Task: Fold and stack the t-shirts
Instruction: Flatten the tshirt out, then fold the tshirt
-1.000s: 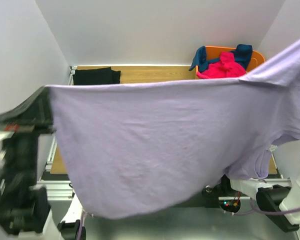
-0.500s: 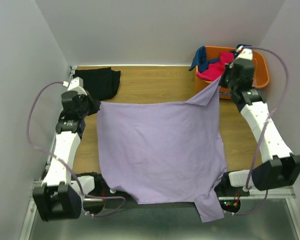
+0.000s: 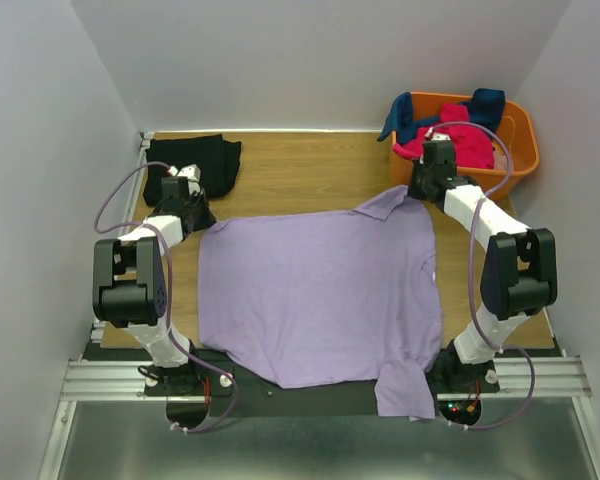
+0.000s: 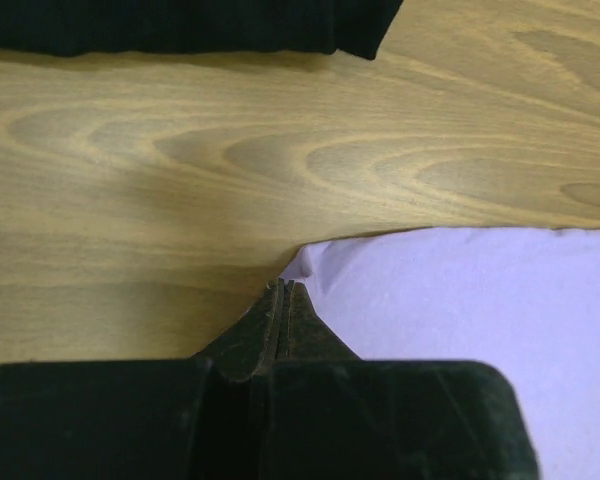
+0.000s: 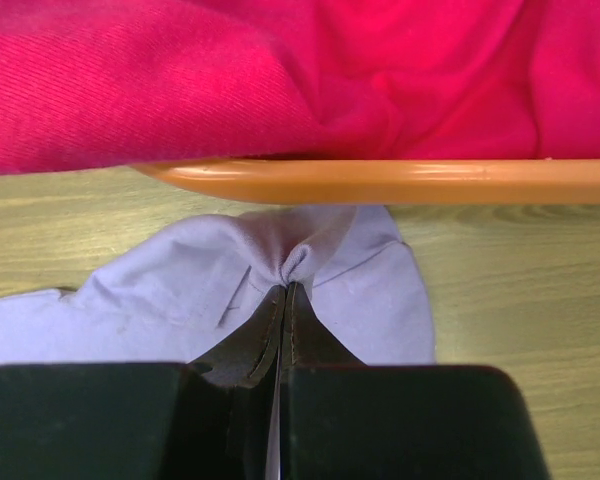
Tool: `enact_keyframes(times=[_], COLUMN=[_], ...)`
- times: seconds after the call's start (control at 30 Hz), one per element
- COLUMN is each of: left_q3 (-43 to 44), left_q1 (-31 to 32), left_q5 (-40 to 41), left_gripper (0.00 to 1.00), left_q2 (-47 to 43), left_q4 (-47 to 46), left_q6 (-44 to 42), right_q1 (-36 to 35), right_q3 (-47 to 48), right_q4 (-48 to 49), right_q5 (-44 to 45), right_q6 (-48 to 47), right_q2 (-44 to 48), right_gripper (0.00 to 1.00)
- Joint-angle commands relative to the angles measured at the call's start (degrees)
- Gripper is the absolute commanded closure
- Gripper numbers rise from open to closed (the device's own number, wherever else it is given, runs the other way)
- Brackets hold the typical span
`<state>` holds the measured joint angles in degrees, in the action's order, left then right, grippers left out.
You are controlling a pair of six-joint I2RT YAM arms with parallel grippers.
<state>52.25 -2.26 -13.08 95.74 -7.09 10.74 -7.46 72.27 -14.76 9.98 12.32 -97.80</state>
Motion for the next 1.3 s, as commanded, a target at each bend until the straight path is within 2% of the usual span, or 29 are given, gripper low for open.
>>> enact_keyframes(times=[0.0, 0.6, 0.83, 1.27], left_q3=[3.6, -3.6, -5.5, -11.1], left_q1=[0.6, 0.7, 0.8, 1.0], left_q5=[3.1, 17.8, 18.4, 24.9], left_gripper=[1.00, 1.00, 1.00, 1.00], left_q2=[-1.3, -12.7, -15.8, -25.9], left_q4=[-3.3, 1.3, 2.0, 6.0], left_q6=[-3.3, -6.9, -6.6, -4.8], right_q1=[0.3, 0.4, 0.4, 0.4], right_q3=[1.0, -7.6, -6.8, -9.9], right_q4=[5.2, -3.7, -9.5, -20.1], right_q5=[-1.1, 3.4, 2.3, -0.5], right_q6=[-0.8, 0.6, 1.3, 3.1], right_q2=[0.9, 14.3, 16.8, 22.3], right_gripper=[1.00, 1.00, 1.00, 1.00])
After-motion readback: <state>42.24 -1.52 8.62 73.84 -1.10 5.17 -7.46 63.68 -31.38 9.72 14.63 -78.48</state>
